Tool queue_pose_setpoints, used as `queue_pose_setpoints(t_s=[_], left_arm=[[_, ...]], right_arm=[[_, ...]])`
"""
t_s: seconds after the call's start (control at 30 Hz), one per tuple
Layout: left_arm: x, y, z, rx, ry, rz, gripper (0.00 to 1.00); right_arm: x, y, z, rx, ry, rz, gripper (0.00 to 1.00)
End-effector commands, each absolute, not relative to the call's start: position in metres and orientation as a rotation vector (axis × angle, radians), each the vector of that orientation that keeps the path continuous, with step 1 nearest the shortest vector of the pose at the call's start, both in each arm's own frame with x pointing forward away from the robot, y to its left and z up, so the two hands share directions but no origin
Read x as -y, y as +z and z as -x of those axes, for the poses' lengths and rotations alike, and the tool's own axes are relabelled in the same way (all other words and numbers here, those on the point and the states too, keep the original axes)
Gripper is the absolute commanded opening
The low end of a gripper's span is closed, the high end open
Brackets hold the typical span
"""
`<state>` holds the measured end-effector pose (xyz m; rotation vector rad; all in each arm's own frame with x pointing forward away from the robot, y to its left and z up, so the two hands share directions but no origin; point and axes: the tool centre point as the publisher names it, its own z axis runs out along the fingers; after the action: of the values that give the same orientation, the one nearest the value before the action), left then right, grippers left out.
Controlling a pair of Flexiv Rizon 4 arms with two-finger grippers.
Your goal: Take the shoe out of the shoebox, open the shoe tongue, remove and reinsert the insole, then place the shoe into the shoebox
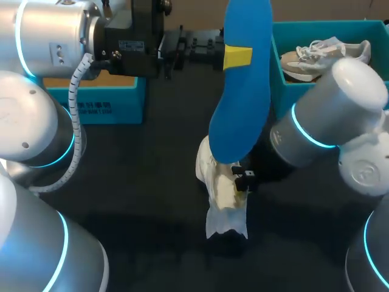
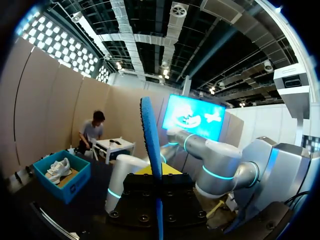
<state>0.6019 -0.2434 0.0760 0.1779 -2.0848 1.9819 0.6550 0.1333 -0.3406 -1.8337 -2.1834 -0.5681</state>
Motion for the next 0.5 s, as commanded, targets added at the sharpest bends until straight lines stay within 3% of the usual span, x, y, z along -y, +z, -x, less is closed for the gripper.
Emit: queue_pose_setpoints(t_s=[0.03,0.5], left_arm=[[0.243,0.076,-0.602,2.083,1.982,-0.176,0.00],[0.243,0.076,-0.602,2.083,1.982,-0.176,0.00]], right_arm=[[-0.134,-0.346,-0.652,2.187,-0.642,1.825,0.00],[-0.139,-0.366,-0.659,2.179,-0.598,1.798,0.00]])
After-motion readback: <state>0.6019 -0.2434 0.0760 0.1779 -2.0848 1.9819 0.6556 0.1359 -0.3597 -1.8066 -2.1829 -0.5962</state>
